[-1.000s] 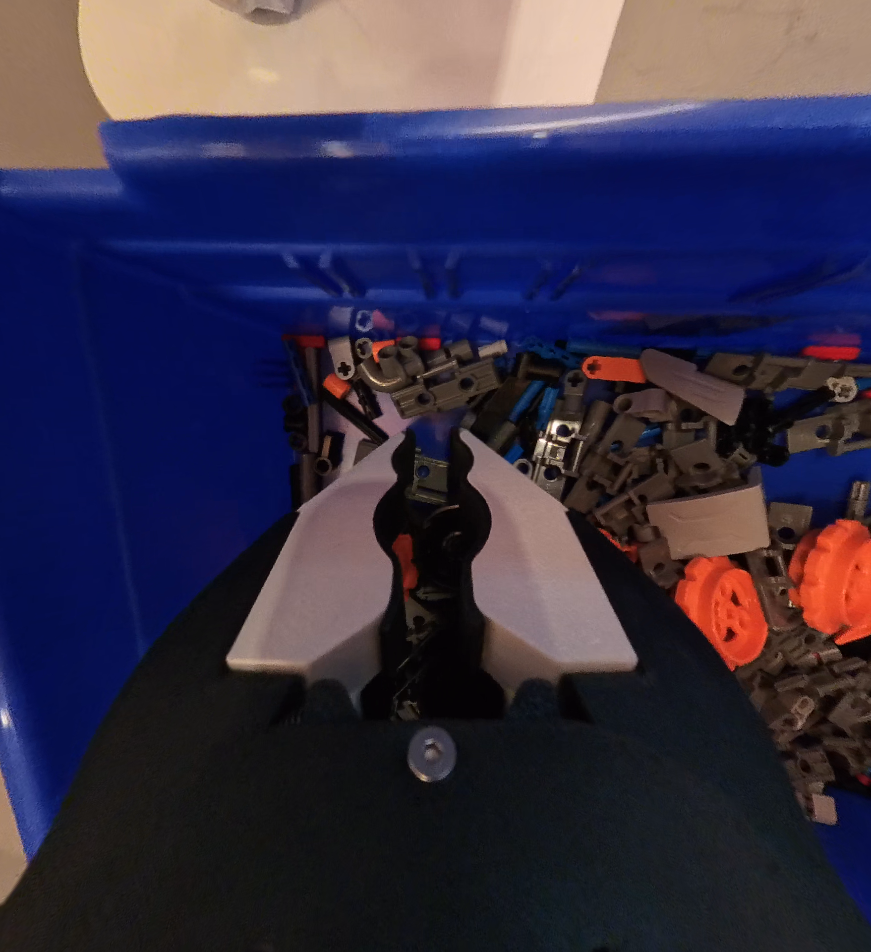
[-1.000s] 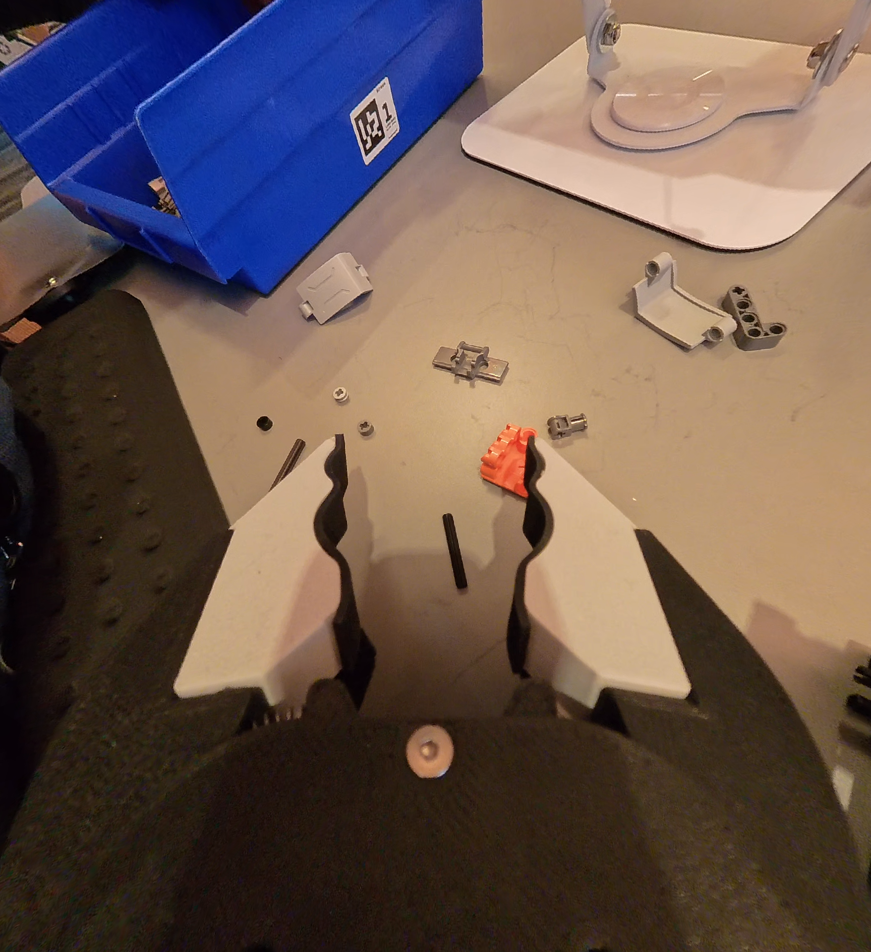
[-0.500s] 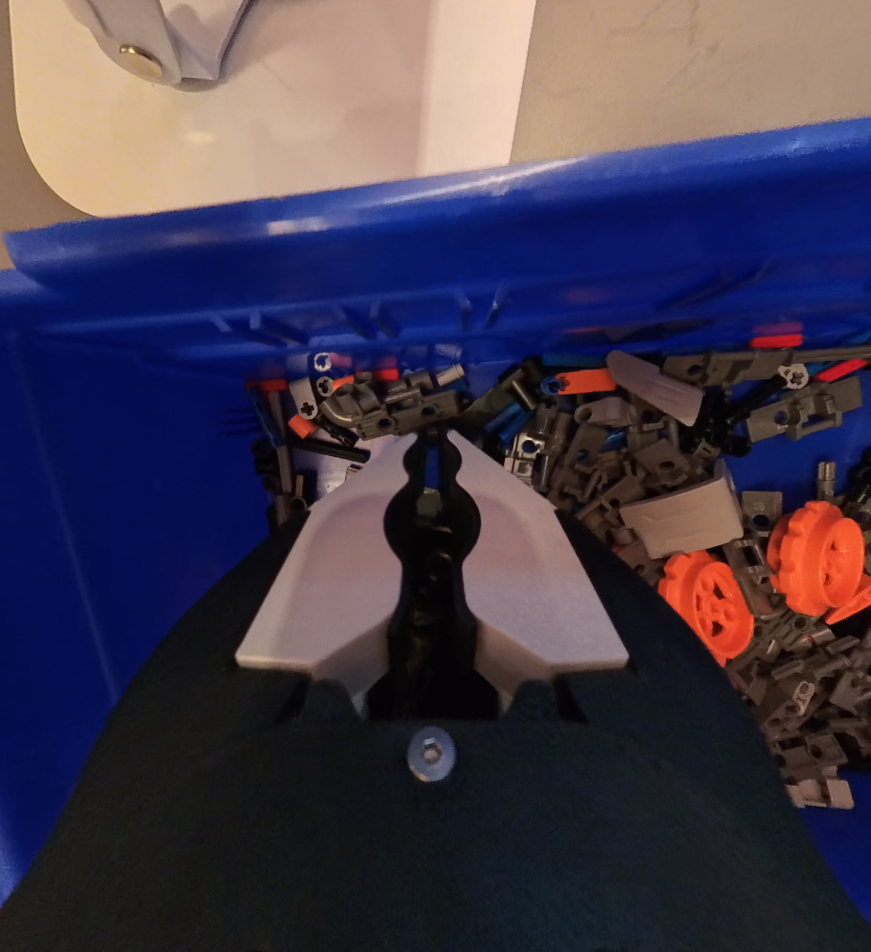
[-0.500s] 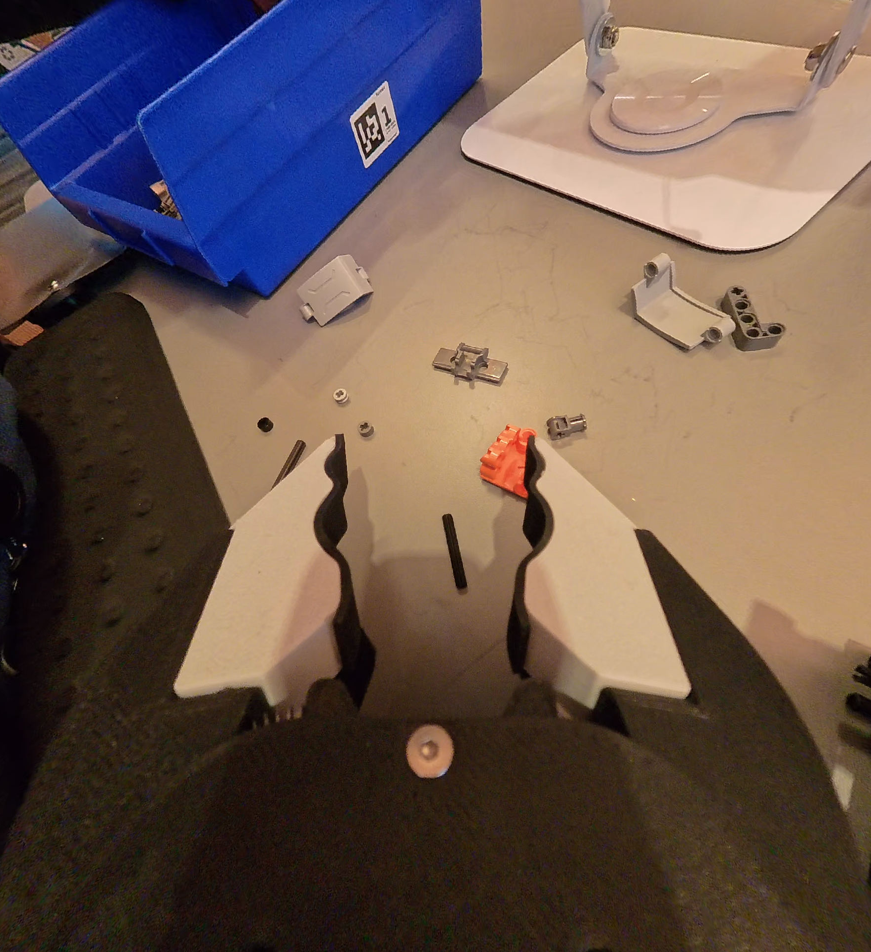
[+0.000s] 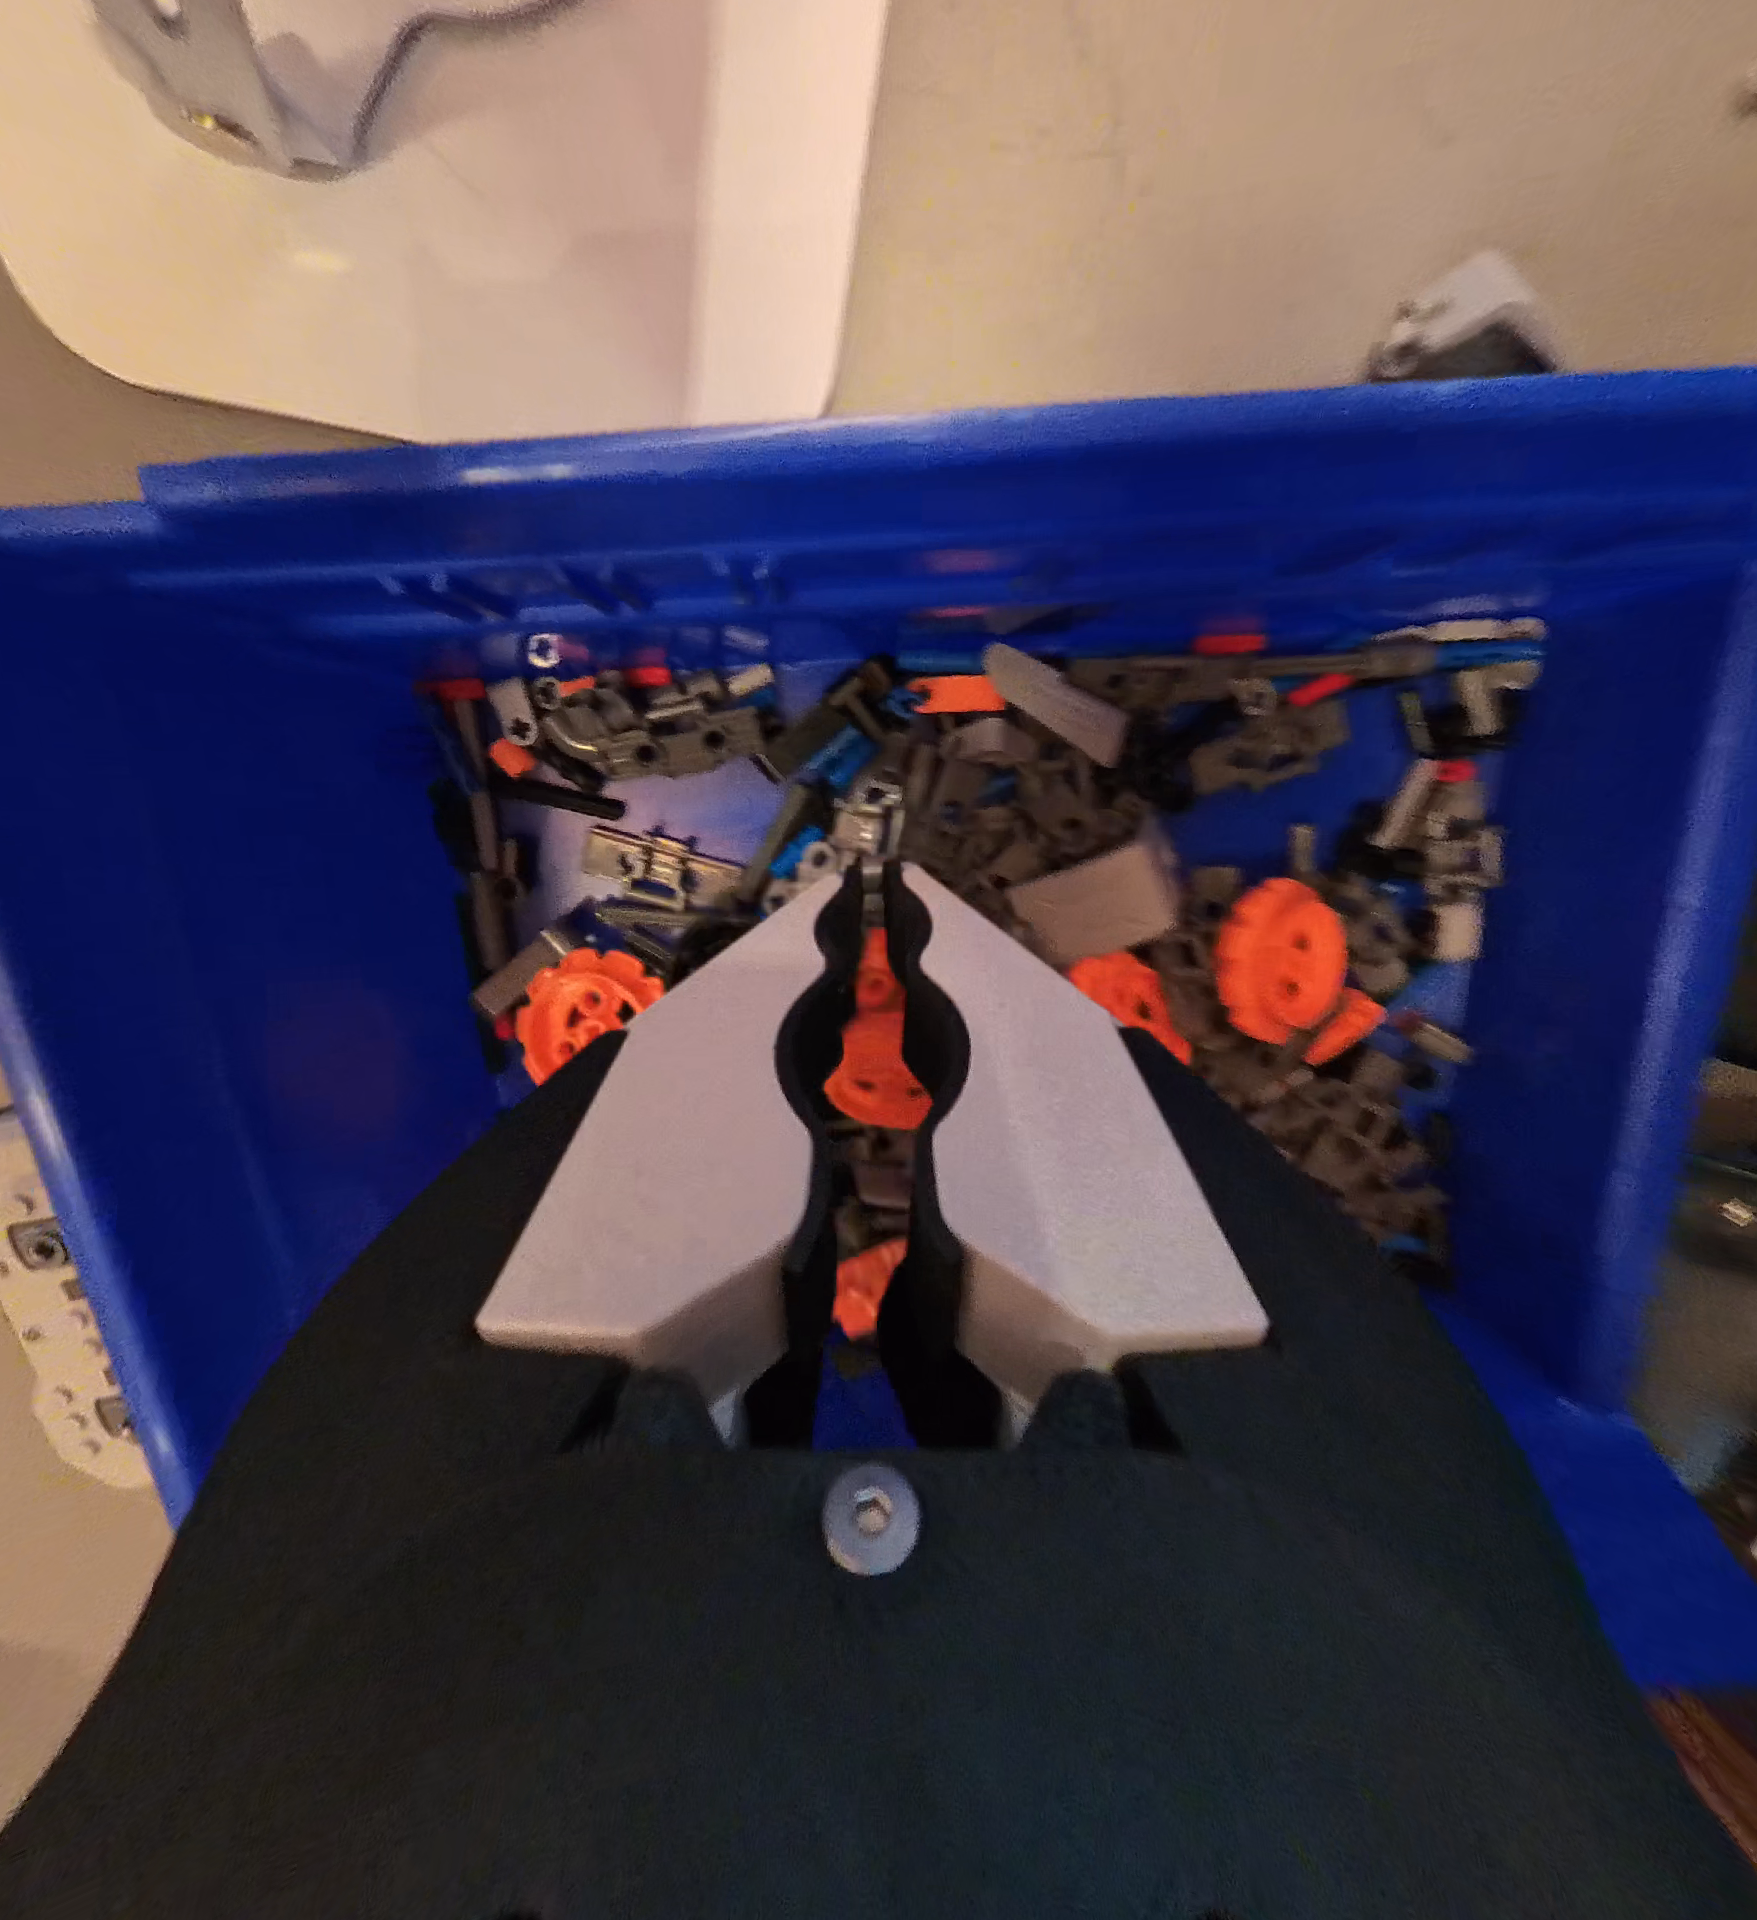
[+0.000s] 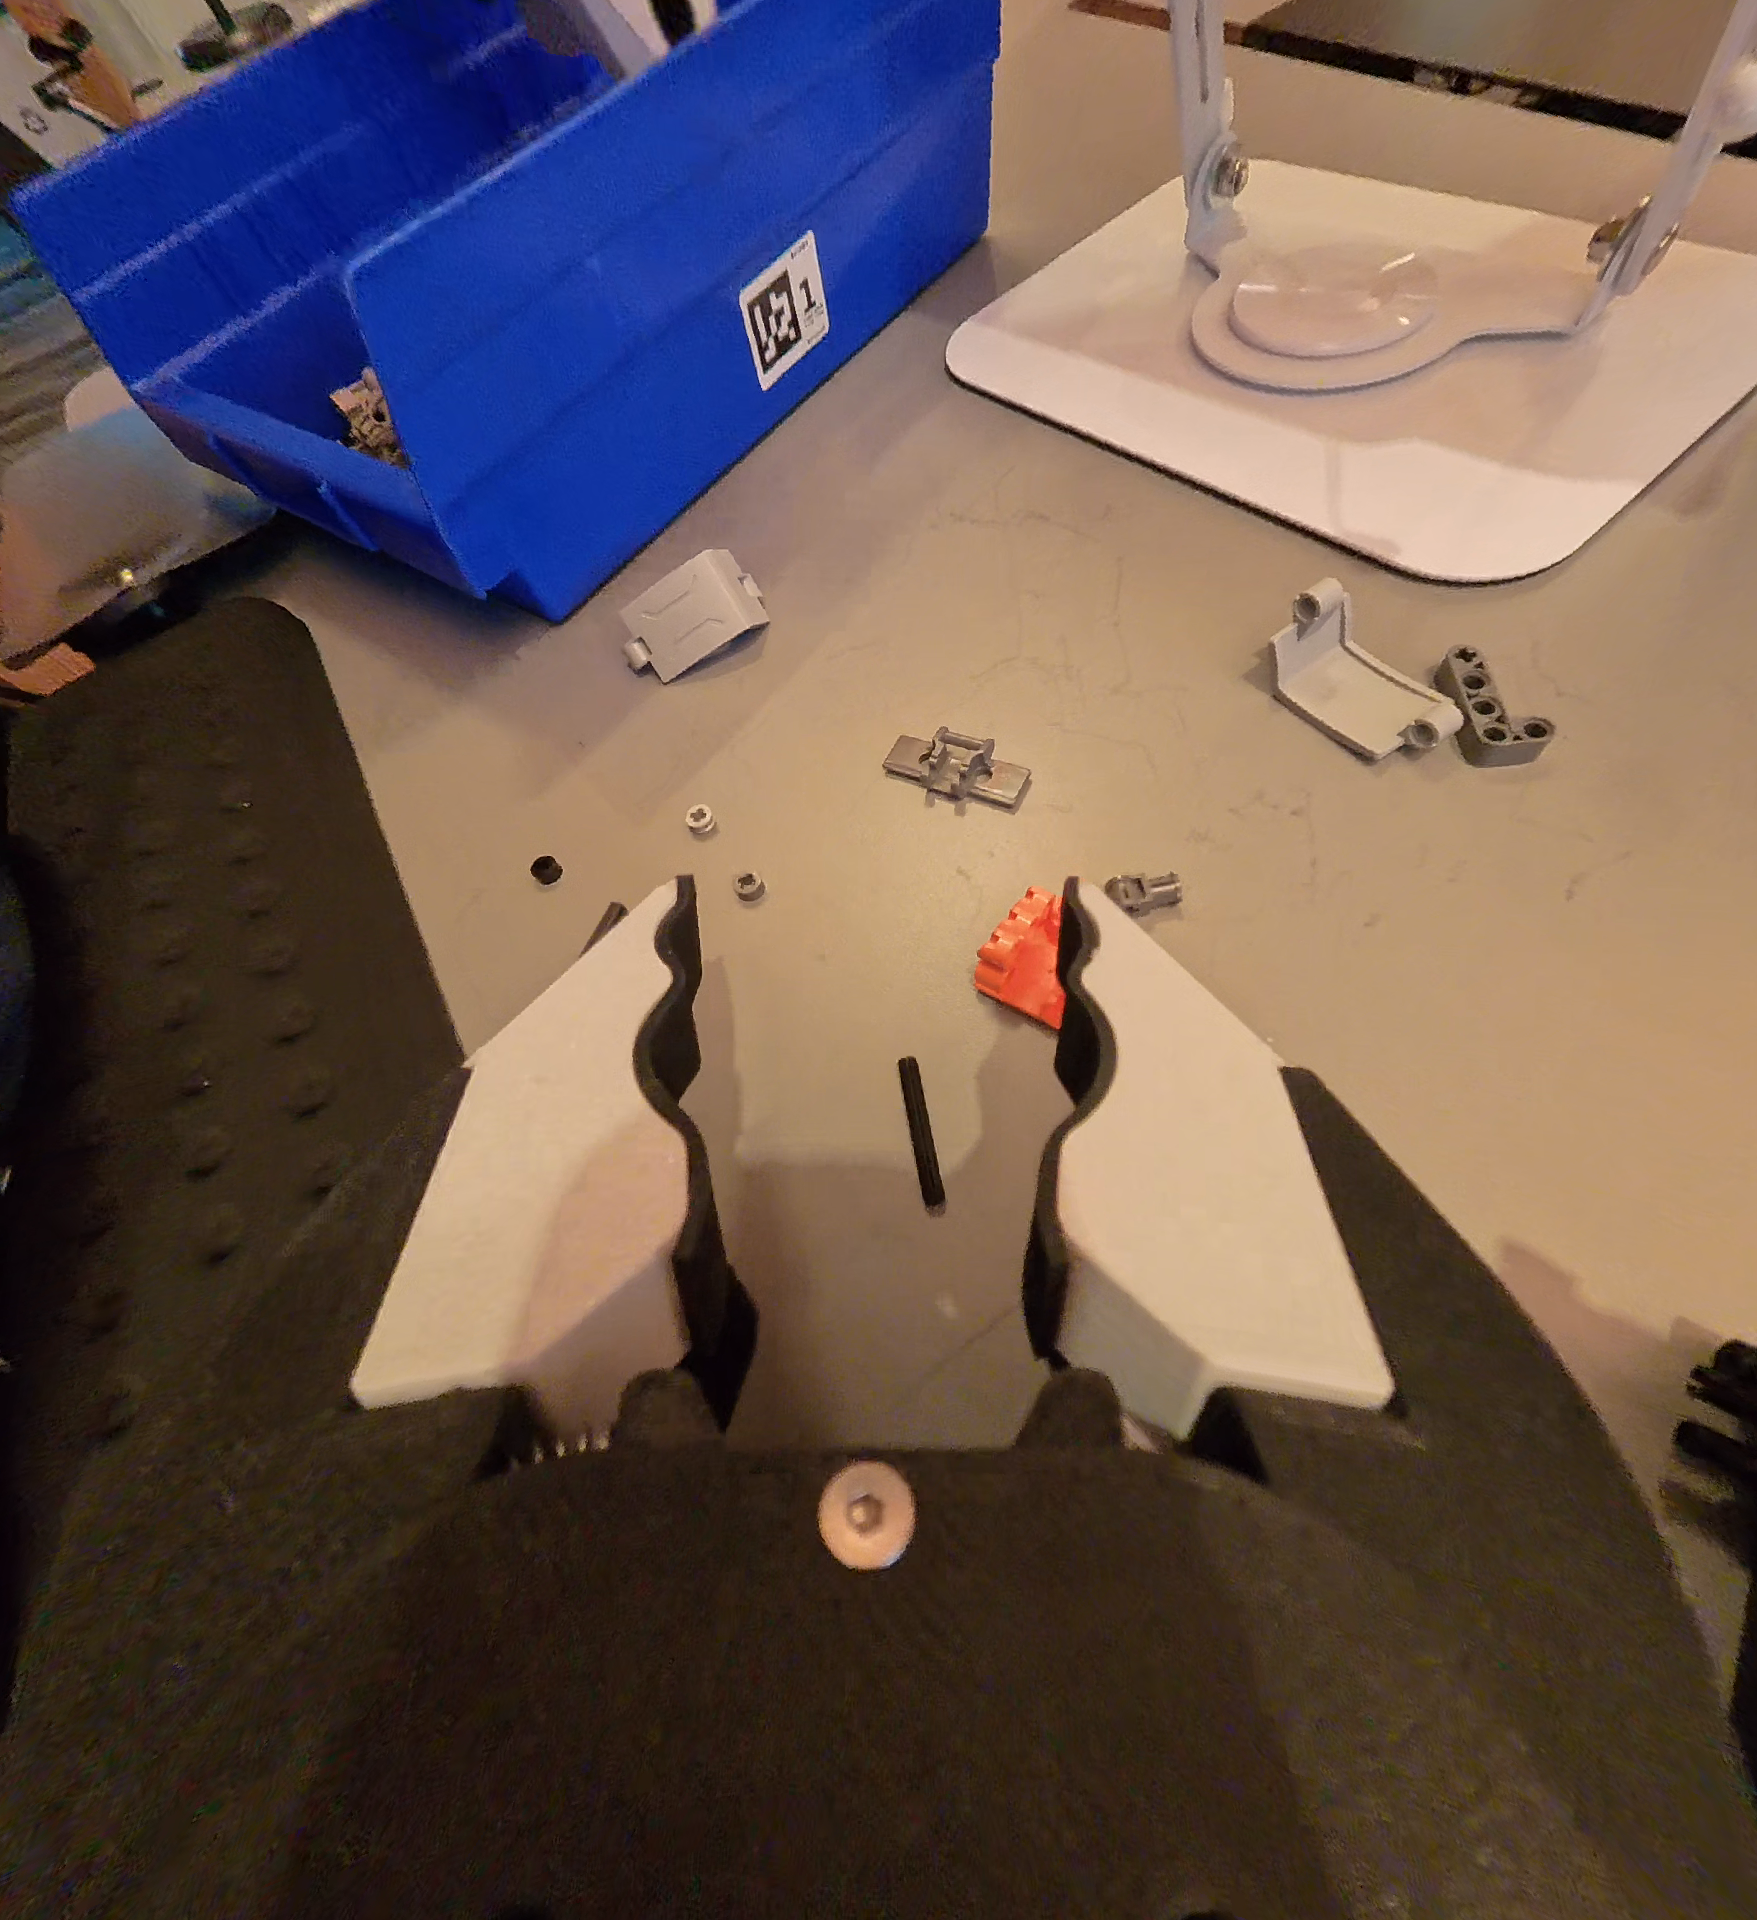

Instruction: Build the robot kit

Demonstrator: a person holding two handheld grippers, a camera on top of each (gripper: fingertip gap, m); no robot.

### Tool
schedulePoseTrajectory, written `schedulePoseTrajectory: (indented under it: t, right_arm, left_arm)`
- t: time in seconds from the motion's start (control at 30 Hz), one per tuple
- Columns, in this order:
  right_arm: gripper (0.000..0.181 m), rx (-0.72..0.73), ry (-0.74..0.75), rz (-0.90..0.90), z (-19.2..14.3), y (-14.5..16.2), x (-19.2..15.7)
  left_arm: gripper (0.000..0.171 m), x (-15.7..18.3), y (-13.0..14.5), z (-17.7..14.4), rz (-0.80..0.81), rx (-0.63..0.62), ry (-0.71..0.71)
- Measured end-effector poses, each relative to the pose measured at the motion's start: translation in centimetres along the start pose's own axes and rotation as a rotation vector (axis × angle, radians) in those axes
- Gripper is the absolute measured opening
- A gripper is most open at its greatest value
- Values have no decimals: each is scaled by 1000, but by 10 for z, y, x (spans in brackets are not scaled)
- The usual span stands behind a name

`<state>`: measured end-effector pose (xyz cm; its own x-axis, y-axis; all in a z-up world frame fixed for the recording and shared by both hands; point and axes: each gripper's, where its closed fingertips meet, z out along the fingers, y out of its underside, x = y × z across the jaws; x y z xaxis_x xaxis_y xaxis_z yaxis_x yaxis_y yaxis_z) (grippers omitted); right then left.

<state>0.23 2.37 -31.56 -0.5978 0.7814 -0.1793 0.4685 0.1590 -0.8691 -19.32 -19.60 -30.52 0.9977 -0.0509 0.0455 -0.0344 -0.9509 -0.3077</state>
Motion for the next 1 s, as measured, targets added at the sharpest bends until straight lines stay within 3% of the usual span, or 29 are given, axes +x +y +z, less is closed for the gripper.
schedulePoseTrajectory:
  t: [0.07,0.17,0.33,0.53,0.6,0.67,0.7,0.77,1.0]
  right_arm:
    - [66,28,9,-15,-3,-5,0]
    - [62,75,25,-44,-11,-13,-1]
    - [47,124,40,-111,-28,-23,-14]
    - [38,127,64,-155,-75,-17,-32]
    - [36,102,89,-152,-92,-7,-28]
    - [33,68,93,-134,-106,7,-24]
    - [33,48,95,-128,-111,14,-22]
    - [31,25,109,-146,-118,24,-19]
    - [27,42,189,-272,-137,16,-13]
  left_arm:
    - [1,25,-5,-18,5,-16,89]
    - [2,49,-27,-45,27,10,102]
    - [2,112,-112,-72,80,171,151]
    - [1,220,-213,-16,45,323,290]
    - [1,249,-229,20,20,329,340]
    - [1,254,-239,57,8,323,282]
    - [1,261,-245,68,-31,334,330]
    - [2,274,-274,70,-159,473,469]
    - [1,286,-321,57,-380,684,767]
